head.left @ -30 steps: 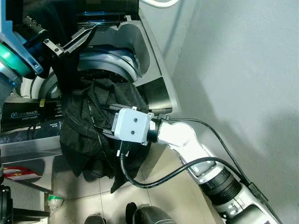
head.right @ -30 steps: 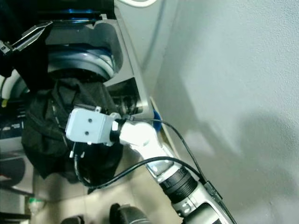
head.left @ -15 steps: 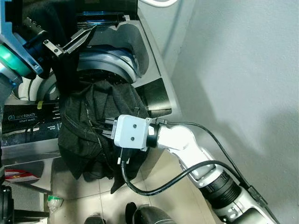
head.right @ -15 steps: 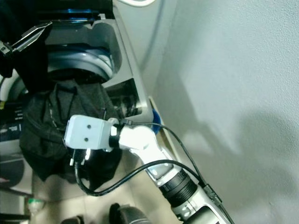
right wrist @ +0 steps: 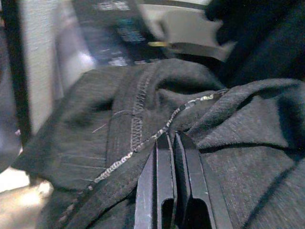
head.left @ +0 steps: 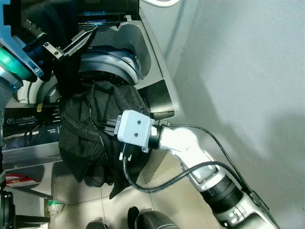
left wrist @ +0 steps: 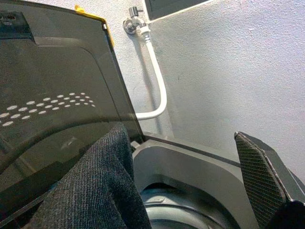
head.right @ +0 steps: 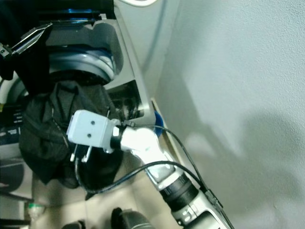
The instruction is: Clothes washing
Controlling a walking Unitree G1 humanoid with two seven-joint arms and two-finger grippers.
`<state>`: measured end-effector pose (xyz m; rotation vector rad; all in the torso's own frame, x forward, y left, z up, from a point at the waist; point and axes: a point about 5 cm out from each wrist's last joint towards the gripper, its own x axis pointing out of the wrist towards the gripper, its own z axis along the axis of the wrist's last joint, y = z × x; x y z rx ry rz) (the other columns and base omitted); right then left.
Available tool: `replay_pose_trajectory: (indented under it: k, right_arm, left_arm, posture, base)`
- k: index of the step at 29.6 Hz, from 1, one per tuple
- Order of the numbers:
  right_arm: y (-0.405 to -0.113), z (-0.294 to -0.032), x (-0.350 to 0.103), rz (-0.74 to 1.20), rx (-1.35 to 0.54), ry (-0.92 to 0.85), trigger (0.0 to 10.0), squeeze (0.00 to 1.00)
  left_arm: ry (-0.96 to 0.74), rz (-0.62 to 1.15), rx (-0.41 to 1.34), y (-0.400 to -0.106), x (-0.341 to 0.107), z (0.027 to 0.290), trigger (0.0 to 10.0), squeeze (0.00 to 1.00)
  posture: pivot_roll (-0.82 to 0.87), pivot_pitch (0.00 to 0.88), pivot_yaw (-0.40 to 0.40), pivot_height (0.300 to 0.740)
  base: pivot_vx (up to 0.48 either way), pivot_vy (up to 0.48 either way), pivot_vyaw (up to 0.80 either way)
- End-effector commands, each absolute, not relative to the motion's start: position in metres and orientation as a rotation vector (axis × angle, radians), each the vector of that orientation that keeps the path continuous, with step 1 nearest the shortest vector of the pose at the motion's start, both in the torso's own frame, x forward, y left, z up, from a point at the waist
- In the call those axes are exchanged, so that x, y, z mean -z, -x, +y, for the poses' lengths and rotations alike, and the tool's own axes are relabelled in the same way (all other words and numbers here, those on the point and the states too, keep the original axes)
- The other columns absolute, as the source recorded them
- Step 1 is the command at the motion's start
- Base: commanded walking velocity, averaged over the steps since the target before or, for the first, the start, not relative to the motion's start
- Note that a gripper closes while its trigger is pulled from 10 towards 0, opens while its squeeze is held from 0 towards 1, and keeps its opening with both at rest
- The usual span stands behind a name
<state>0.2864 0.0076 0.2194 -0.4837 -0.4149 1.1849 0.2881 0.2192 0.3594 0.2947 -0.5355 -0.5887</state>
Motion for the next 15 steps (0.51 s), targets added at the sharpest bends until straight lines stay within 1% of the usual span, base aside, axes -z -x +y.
replay_pose_trajectory:
  k: [1,2,3,4,5,6,8,10,13,15]
  right_arm:
    - [-0.304,0.001,-0.232,-0.428,-1.072,0.424,0.0,0.00]
    - [-0.312,0.005,-0.256,-0.513,-1.027,0.369,6.8,0.00]
    - [-0.312,0.005,-0.256,-0.513,-1.027,0.369,6.8,0.00]
    - [-0.319,0.011,-0.282,-0.599,-0.986,0.305,10.0,0.00]
    - [-0.319,0.011,-0.282,-0.599,-0.986,0.305,10.0,0.00]
    - [-0.324,0.017,-0.303,-0.659,-0.952,0.260,10.0,0.00]
    - [-0.334,0.031,-0.332,-0.722,-0.870,0.219,10.0,0.00]
    - [-0.342,0.039,-0.355,-0.746,-0.766,0.170,10.0,0.00]
    - [-0.348,0.042,-0.380,-0.760,-0.638,0.079,10.0,0.00]
    - [-0.350,0.039,-0.398,-0.752,-0.575,-0.081,10.0,0.00]
  left_arm:
    - [-0.272,-0.594,0.606,-0.282,-0.367,0.219,10.0,0.00]
    - [-0.223,-0.647,0.611,-0.278,-0.375,0.220,10.0,0.00]
    - [-0.223,-0.647,0.611,-0.278,-0.375,0.220,10.0,0.00]
    - [-0.163,-0.720,0.610,-0.272,-0.387,0.223,10.0,0.00]
    - [-0.163,-0.720,0.610,-0.272,-0.387,0.223,10.0,0.00]
    - [-0.109,-0.777,0.611,-0.267,-0.397,0.225,10.0,0.00]
    - [-0.056,-0.852,0.631,-0.257,-0.410,0.226,10.0,0.00]
    - [-0.050,-0.882,0.662,-0.249,-0.416,0.223,10.0,0.00]
    - [-0.050,-0.894,0.702,-0.242,-0.416,0.218,10.0,0.00]
    - [-0.059,-0.888,0.714,-0.239,-0.414,0.215,10.0,0.00]
  posture:
    - [0.12,0.125,-0.042,0.740]
    - [0.12,0.125,-0.042,0.740]
    - [0.12,0.125,-0.042,0.740]
    - [0.12,0.121,-0.045,0.740]
    - [0.12,0.121,-0.045,0.740]
    - [0.12,0.121,-0.045,0.740]
    - [0.13,0.126,-0.055,0.740]
    - [0.14,0.129,-0.061,0.740]
    - [0.15,0.130,-0.066,0.740]
    - [0.16,0.133,-0.076,0.740]
  base:
    - [0.000,0.000,0.00]
    - [0.000,0.000,0.00]
    - [0.000,0.000,0.00]
    - [0.000,0.000,0.00]
    - [0.000,0.000,0.00]
    - [0.000,0.000,0.00]
    - [0.000,0.000,0.00]
    - [0.000,0.000,0.00]
    - [0.000,0.000,0.00]
    - [0.000,0.000,0.00]
